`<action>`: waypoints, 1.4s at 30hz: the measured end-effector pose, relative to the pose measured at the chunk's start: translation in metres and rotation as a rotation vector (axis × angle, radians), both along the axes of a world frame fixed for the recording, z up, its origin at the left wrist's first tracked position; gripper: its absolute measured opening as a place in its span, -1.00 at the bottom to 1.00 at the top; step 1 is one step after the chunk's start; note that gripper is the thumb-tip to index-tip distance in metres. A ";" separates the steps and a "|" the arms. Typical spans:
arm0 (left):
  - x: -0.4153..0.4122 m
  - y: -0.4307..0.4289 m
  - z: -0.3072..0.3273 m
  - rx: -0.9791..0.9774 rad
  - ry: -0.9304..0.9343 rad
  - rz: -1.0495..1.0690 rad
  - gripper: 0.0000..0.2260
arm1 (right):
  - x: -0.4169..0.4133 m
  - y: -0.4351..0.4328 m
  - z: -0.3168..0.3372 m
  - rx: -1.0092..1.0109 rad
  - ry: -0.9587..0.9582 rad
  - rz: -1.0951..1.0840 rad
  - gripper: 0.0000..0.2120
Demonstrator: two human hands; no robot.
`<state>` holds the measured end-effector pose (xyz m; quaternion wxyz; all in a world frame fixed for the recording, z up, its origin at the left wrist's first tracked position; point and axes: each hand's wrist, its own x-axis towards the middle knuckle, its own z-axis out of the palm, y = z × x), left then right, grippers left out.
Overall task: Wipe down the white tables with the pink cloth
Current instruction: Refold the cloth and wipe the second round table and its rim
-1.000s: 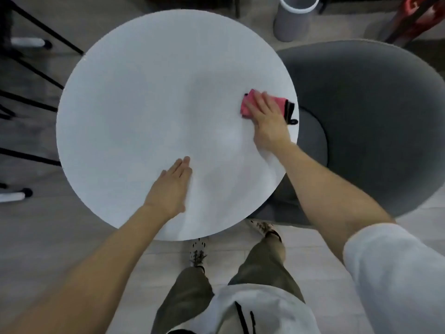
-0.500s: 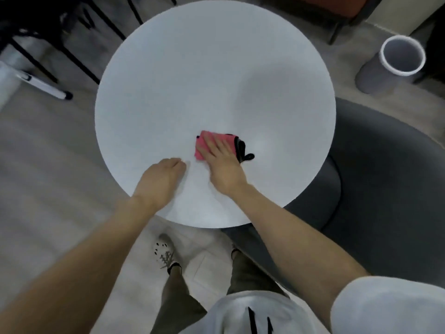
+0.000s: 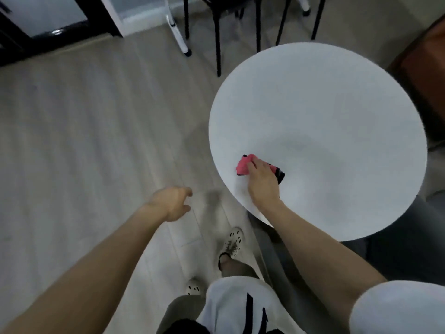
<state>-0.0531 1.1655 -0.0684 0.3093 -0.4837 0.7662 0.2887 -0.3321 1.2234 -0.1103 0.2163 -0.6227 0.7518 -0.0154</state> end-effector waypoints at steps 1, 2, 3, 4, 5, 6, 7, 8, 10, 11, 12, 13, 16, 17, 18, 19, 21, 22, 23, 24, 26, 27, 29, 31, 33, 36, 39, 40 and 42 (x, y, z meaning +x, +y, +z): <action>0.017 0.011 0.003 0.028 -0.014 0.031 -0.51 | 0.012 -0.003 0.004 0.022 0.047 0.068 -0.50; 0.033 0.023 0.006 0.042 -0.023 0.064 -0.49 | 0.026 -0.006 0.009 0.041 0.075 0.145 -0.50; 0.049 0.034 0.010 0.040 -0.023 0.104 -0.48 | 0.043 -0.008 0.013 0.065 0.068 0.228 -0.51; 0.067 0.046 0.013 0.029 -0.008 0.155 -0.48 | 0.063 -0.010 0.019 0.105 0.027 0.315 -0.54; 0.084 0.059 0.017 0.014 0.016 0.214 -0.48 | 0.087 -0.012 0.025 0.157 -0.032 0.406 -0.61; 0.103 0.074 0.020 -0.009 0.039 0.277 -0.48 | 0.114 -0.011 0.031 0.216 -0.079 0.499 -0.70; 0.121 0.090 0.024 -0.043 0.058 0.341 -0.48 | 0.141 -0.008 0.038 0.252 -0.110 0.574 -0.76; 0.139 0.107 0.029 -0.089 0.084 0.406 -0.45 | 0.170 -0.001 0.045 0.258 -0.137 0.630 -0.76; 0.176 0.143 0.040 -0.208 0.171 0.557 -0.34 | 0.227 0.019 0.066 0.233 -0.237 0.694 -0.77; 0.193 0.163 0.046 -0.267 0.233 0.648 -0.27 | 0.254 0.031 0.077 0.220 -0.296 0.724 -0.77; 0.211 0.182 0.054 -0.310 0.308 0.753 -0.23 | 0.280 0.043 0.090 0.211 -0.345 0.752 -0.77; 0.227 0.202 0.063 -0.343 0.394 0.858 -0.23 | 0.305 0.055 0.104 0.196 -0.387 0.773 -0.76; 0.278 0.265 0.087 -0.453 0.648 1.162 -0.62 | 0.375 0.094 0.145 0.141 -0.466 0.811 -0.78; 0.295 0.286 0.095 -0.507 0.701 1.253 -0.73 | 0.395 0.108 0.157 0.126 -0.484 0.837 -0.78; 0.312 0.307 0.103 -0.558 0.741 1.336 -0.79 | 0.415 0.123 0.168 0.113 -0.500 0.872 -0.77; 0.328 0.329 0.112 -0.602 0.764 1.403 -0.85 | 0.434 0.138 0.178 0.105 -0.521 0.911 -0.75; 0.357 0.369 0.131 -0.697 0.769 1.484 -0.86 | 0.470 0.169 0.194 0.127 -0.578 0.975 -0.73; 0.370 0.389 0.138 -0.749 0.757 1.512 -0.83 | 0.488 0.184 0.201 0.140 -0.605 0.997 -0.72; 0.381 0.407 0.145 -0.800 0.733 1.537 -0.77 | 0.507 0.198 0.207 0.157 -0.632 1.007 -0.72; 0.391 0.425 0.150 -0.845 0.699 1.559 -0.73 | 0.526 0.211 0.213 0.186 -0.659 1.008 -0.72; 0.411 0.456 0.157 -0.894 0.635 1.577 -0.75 | 0.564 0.234 0.223 0.234 -0.680 1.023 -0.72; 0.420 0.467 0.159 -0.907 0.603 1.579 -0.78 | 0.581 0.242 0.225 0.239 -0.663 1.045 -0.74; 0.440 0.485 0.165 -0.941 0.555 1.587 -0.79 | 0.613 0.254 0.229 0.271 -0.633 1.077 -0.82; 0.464 0.497 0.168 -0.995 0.529 1.623 -0.82 | 0.645 0.262 0.230 0.340 -0.633 1.099 -0.82; 0.491 0.505 0.168 -1.036 0.514 1.660 -0.85 | 0.677 0.265 0.231 0.408 -0.643 1.110 -0.79; 0.534 0.514 0.163 -1.004 0.517 1.707 -0.70 | 0.731 0.264 0.226 0.466 -0.639 1.124 -0.66; 0.586 0.517 0.158 -0.878 0.648 1.760 -0.62 | 0.792 0.256 0.219 0.440 -0.607 1.194 -0.59; 0.604 0.517 0.157 -0.843 0.709 1.775 -0.60 | 0.814 0.251 0.217 0.434 -0.610 1.211 -0.59; 0.640 0.516 0.155 -0.805 0.805 1.830 -0.59 | 0.859 0.243 0.211 0.428 -0.620 1.230 -0.61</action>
